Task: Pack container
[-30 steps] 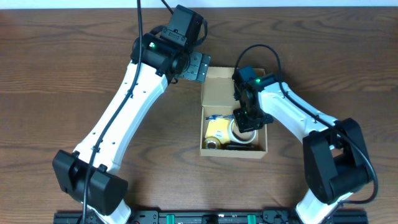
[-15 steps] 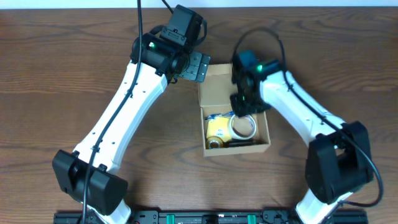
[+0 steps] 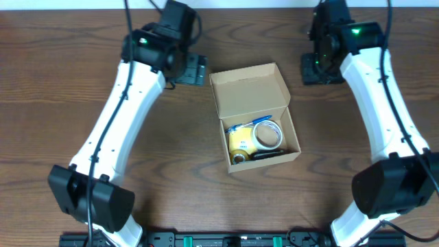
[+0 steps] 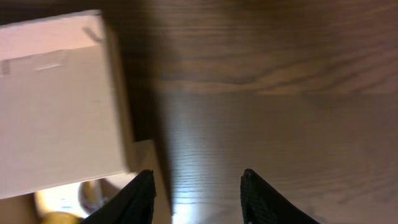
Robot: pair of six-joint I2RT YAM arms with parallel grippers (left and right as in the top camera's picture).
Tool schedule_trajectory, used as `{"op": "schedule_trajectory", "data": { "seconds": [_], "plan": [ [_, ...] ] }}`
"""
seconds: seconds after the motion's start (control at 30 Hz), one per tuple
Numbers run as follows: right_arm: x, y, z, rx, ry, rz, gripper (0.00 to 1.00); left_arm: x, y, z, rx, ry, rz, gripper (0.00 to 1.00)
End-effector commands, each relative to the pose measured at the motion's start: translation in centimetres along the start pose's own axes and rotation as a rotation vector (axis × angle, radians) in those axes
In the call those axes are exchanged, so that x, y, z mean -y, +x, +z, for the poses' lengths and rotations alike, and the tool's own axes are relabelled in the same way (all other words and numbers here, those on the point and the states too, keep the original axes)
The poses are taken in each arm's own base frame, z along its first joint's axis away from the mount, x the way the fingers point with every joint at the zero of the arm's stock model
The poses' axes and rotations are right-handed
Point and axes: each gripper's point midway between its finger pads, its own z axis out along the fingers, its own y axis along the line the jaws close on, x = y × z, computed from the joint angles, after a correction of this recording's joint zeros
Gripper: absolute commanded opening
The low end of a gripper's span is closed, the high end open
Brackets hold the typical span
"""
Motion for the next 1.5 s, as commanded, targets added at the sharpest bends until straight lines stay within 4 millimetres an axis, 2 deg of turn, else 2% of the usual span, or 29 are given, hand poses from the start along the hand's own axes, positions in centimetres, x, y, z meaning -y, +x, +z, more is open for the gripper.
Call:
{"op": "schedule_trajectory", "data": {
  "seconds": [0.0,0.2,0.4,0.47,0.5,0.53,0.57,0.63,0.77,0.8,0.83,0.87,0.97,1.03,1.2,1.33,1.47],
  "plan": [
    [0.8,0.1,0.6,-0.011,0.018,-0.012,0.43,-1.3,0.3,-0.2,-0.013,0.014,-0.072,0.9],
    [1.6,-0.2,2.6,-0.022,0.026,0.006,0.41,-2.2,2.0,3.0,-0.06,-0.009,-0.083,0.9],
    [2.5,-0.2,5.2,-0.076,0.011,0.039,0.38,-2.8,5.7,6.3,-0.16,-0.03,-0.092,0.91],
    [2.6,-0.3,6.0,-0.085,0.009,0.042,0.33,-2.8,6.5,7.0,-0.177,-0.033,-0.092,0.89],
    [2.6,-0.3,6.3,-0.089,0.007,0.044,0.28,-2.8,6.7,7.2,-0.181,-0.034,-0.095,0.84],
    [2.5,-0.3,6.7,-0.092,0.004,0.043,0.24,-2.8,6.8,7.5,-0.182,-0.032,-0.103,0.75],
    [2.2,-0.4,7.2,-0.097,-0.006,0.039,0.23,-2.6,6.8,7.6,-0.179,-0.026,-0.114,0.61],
    [2.1,-0.5,7.5,-0.098,-0.012,0.039,0.23,-2.1,6.5,7.7,-0.17,0.003,-0.117,0.55],
    [1.4,-0.6,8.4,-0.107,-0.045,0.038,0.19,-0.5,6.2,9.1,-0.18,0.088,-0.124,0.53],
    [1.4,-0.6,8.5,-0.11,-0.044,0.038,0.17,-0.2,6.3,9.6,-0.192,0.103,-0.123,0.48],
    [1.4,-0.5,8.6,-0.112,-0.044,0.038,0.14,0.3,6.5,10.2,-0.21,0.122,-0.124,0.33],
    [1.4,-0.6,8.6,-0.112,-0.044,0.038,0.11,0.6,6.7,10.7,-0.222,0.138,-0.126,0.24],
    [1.4,-0.9,8.6,-0.096,-0.046,0.038,0.06,1.7,6.9,11.8,-0.247,0.197,-0.129,0.11],
    [1.4,-1.2,8.7,-0.086,-0.047,0.039,0.04,2.4,6.7,12.1,-0.244,0.231,-0.126,0.06],
    [1.6,-1.8,8.7,-0.063,-0.049,0.048,0.01,3.6,6.1,12.3,-0.212,0.253,-0.1,0.06],
    [1.3,-2.3,8.7,-0.045,-0.12,0.019,0.01,6.1,5.4,11.9,-0.179,0.345,-0.046,0.06],
    [2.1,-2.5,8.7,-0.036,-0.183,0.001,0.01,7.9,4.9,11.6,-0.147,0.397,-0.002,0.05]
  ]
}}
